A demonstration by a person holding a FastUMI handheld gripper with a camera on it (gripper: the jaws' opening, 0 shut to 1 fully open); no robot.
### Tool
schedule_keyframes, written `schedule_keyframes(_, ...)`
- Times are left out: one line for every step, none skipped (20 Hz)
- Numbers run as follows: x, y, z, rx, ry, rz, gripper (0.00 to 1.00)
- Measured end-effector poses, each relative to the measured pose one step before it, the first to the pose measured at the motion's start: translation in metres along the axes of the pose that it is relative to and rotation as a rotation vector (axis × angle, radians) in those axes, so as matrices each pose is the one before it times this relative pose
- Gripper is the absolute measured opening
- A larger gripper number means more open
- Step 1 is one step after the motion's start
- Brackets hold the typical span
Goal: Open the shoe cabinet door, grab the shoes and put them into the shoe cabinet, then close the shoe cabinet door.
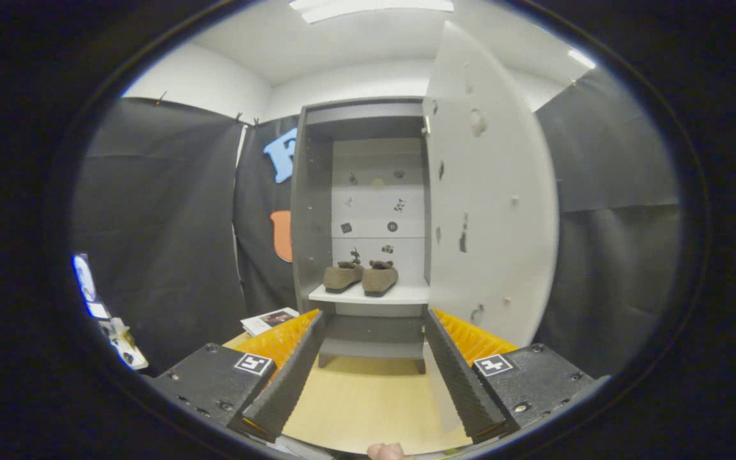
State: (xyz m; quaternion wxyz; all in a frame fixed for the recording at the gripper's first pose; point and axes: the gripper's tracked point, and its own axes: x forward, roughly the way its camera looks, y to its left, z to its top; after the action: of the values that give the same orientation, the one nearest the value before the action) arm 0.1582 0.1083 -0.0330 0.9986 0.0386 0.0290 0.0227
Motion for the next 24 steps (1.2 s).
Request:
schedule_keyframes(-0.01631, -0.01211, 0.00666, 0.00018, -0.02428, -0.00482, 1.00)
schedule_keyframes(-0.01773, -0.01578, 0.00467, -0.00694, -0.01627, -0.01699, 0.99)
schedule_keyframes(-0.01699, -0.01360, 0.00477, -0.01040, -0.01249, -0.01288, 0.99)
schedule_keyframes(-0.01561, -0.00904, 0.00690, -0.00368, -0.01490, -0.00386, 0.99)
schedule_keyframes(-0.01176, -0.01219, 0.01055, 0.00984, -0.03070, -0.00911, 0.99)
schedule_keyframes(-0.01014, -0.01741, 0.01380, 0.01375, -0.03918, -0.02546, 0.99)
schedule_keyframes(-0.00876, -0.01980, 0.01198, 0.00828, -0.04003, -0.03905, 0.99)
schedule_keyframes(-0.00648, -0.02272, 0.00889, -0.00646, -0.02994, -0.05266, 0.99)
schedule_keyframes(-0.00298, -0.02403, 0.00780, -0.01609, -0.02294, -0.06132, 0.99)
schedule_keyframes(-0.00200, -0.02204, 0.00926, -0.01140, -0.01906, -0.06163, 0.99)
schedule_keyframes(0.00277, -0.01604, 0.00744, 0.00304, -0.01947, -0.05303, 0.99)
schedule_keyframes(0.00344, -0.00974, 0.00163, -0.00486, -0.00032, -0.03816, 1.00)
schedule_keyframes(0.00332, -0.00496, -0.00361, -0.00898, 0.01485, -0.00795, 1.00)
schedule_keyframes(0.00600, -0.00048, -0.00311, 0.00828, 0.02000, 0.00506, 1.00)
schedule_keyframes(0.00418, 0.00032, -0.00355, -0.00050, 0.02374, 0.00863, 1.00)
schedule_keyframes(0.00871, -0.00704, -0.00268, -0.02203, 0.01254, -0.00698, 1.00)
schedule_keyframes(0.00733, -0.00941, -0.00140, -0.02141, 0.01210, -0.02386, 1.00)
schedule_keyframes(0.00804, -0.00662, -0.00108, -0.01095, 0.01274, -0.01854, 1.00)
schedule_keyframes(0.00491, -0.00491, -0.00133, -0.00070, 0.01315, -0.00936, 1.00)
schedule_keyframes(0.00633, -0.00559, -0.00300, 0.00068, 0.01377, -0.01113, 1.00)
schedule_keyframes(0.00537, -0.00845, -0.00399, 0.00068, 0.01100, -0.01966, 1.00)
schedule_keyframes(0.00852, -0.01359, -0.00458, -0.00408, 0.00730, -0.03038, 1.00)
schedule_keyframes(0.00939, -0.01344, -0.00417, -0.01129, 0.00739, -0.03640, 1.00)
schedule_keyframes(0.01218, -0.01012, -0.00680, -0.02184, 0.00822, -0.03468, 1.00)
